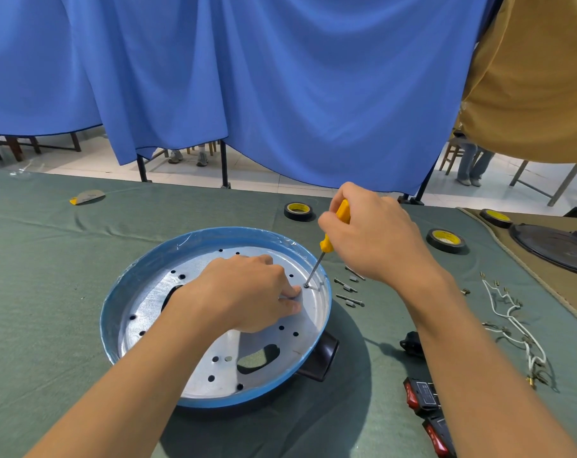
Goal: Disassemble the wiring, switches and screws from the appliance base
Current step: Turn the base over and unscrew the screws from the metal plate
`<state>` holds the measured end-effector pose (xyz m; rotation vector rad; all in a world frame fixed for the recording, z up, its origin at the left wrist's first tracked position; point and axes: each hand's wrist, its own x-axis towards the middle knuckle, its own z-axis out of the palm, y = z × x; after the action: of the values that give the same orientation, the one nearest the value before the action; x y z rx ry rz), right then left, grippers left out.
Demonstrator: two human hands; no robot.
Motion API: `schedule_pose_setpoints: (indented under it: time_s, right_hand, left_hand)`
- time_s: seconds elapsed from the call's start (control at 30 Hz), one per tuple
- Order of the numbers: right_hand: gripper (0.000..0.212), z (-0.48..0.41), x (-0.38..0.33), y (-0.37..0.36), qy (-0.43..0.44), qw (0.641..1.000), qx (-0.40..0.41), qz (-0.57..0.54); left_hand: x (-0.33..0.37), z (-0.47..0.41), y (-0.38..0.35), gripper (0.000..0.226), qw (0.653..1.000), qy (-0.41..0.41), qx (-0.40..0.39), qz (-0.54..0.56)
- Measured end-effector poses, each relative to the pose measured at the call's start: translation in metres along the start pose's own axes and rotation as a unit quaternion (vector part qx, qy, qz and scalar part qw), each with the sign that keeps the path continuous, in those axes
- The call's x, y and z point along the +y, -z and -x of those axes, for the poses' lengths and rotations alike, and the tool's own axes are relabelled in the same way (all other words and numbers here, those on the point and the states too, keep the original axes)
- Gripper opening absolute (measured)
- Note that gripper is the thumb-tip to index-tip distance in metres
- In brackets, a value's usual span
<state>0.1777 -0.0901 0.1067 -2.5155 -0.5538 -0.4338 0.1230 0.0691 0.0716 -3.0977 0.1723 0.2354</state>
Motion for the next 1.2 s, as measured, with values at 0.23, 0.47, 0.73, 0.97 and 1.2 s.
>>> schedule_pose_setpoints:
  time_s: [0.23, 0.47, 0.73, 0.97, 1.2]
  right_hand:
    - [0.016, -0.0004, 0.0013, 0.0014, 0.014, 1.000, -0.010, -0.008]
    - [0.029, 0.0012, -0.0018, 0.0002, 0.043, 0.999, -0.001, -0.011]
    - [0.032, 0.0015, -0.0008, 0.0014, 0.027, 1.000, 0.003, 0.004]
    - [0.037, 0.0014, -0.0012, 0.0019, 0.020, 1.000, -0.002, 0.008]
    - [0.027, 0.0005, 0.0019, 0.0031, 0.010, 1.000, -0.022, 0.011]
  left_hand:
    - [0.0007, -0.0001, 0.0010, 0.044, 1.000, -0.002, -0.011, -0.001]
    - [0.0004, -0.0001, 0.0006, 0.044, 1.000, -0.004, -0.010, -0.002]
    - [-0.0005, -0.0009, -0.0004, 0.043, 1.000, -0.006, -0.013, -0.005]
    - [-0.0006, -0.0008, -0.0010, 0.045, 1.000, -0.005, -0.009, -0.005]
    - [-0.0007, -0.0019, -0.0018, 0.046, 1.000, -0.004, -0.005, -0.002]
